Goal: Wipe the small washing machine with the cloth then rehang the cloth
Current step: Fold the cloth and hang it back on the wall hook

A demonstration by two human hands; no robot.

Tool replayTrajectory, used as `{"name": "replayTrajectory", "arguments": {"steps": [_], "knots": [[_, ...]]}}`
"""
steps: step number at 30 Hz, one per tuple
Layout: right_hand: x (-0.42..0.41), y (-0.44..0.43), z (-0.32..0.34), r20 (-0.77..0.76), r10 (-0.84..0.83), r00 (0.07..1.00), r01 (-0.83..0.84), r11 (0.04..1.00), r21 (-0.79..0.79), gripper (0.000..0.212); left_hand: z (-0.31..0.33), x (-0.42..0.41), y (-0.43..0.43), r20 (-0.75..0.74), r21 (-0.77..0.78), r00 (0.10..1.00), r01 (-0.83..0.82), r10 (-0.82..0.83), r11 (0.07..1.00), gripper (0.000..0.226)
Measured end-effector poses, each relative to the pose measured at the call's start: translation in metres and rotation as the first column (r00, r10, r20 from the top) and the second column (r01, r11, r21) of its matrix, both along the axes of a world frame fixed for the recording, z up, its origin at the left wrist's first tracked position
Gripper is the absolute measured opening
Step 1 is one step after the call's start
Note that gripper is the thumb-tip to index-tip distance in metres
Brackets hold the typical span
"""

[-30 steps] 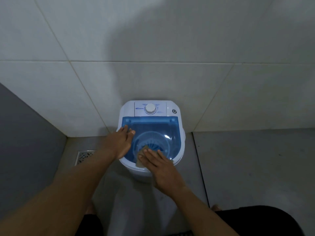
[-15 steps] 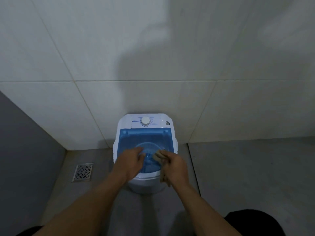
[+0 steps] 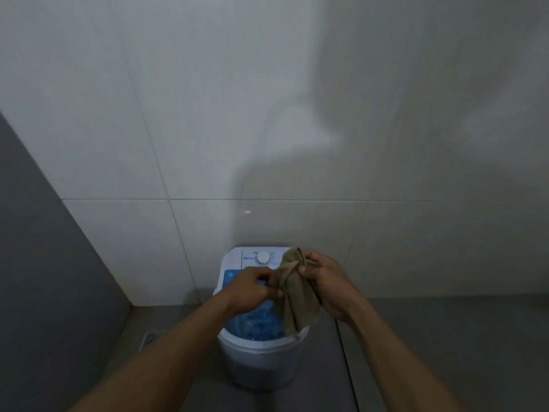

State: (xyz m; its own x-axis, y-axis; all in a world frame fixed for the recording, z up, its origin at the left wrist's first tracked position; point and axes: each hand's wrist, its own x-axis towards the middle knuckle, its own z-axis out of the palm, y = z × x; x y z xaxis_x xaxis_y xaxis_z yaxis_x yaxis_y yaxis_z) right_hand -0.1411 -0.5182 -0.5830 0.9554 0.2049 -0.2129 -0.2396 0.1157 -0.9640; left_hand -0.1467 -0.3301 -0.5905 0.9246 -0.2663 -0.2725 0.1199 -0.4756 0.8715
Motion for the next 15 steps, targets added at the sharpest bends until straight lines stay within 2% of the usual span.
{"name": "replayTrajectory", "arguments": {"steps": [5, 9, 12, 15], "knots": [[0.001, -0.01, 0.059, 0.055, -0.044, 0.998, 0.036, 0.989, 0.141, 0.029, 0.077, -0.004, 0.014, 0.086, -0.1, 0.996, -0.019, 0.028, 0.995, 0.018], [-0.01, 0.0, 0.099, 0.144, -0.058, 0.988, 0.041, 0.992, 0.121, 0.026, 0.125, -0.011, 0.018, 0.146, -0.152, 0.984, -0.075, 0.098, 0.986, 0.017], [-0.022, 0.005, 0.128, 0.185, -0.003, 0.983, -0.022, 0.99, 0.136, 0.027, 0.15, -0.018, 0.013, 0.243, -0.11, 0.964, -0.084, 0.108, 0.99, 0.018], [-0.03, 0.008, 0.154, 0.213, 0.035, 0.976, -0.067, 0.987, 0.146, 0.032, 0.168, -0.027, 0.011, 0.318, -0.132, 0.934, -0.126, 0.163, 0.983, 0.016]]}}
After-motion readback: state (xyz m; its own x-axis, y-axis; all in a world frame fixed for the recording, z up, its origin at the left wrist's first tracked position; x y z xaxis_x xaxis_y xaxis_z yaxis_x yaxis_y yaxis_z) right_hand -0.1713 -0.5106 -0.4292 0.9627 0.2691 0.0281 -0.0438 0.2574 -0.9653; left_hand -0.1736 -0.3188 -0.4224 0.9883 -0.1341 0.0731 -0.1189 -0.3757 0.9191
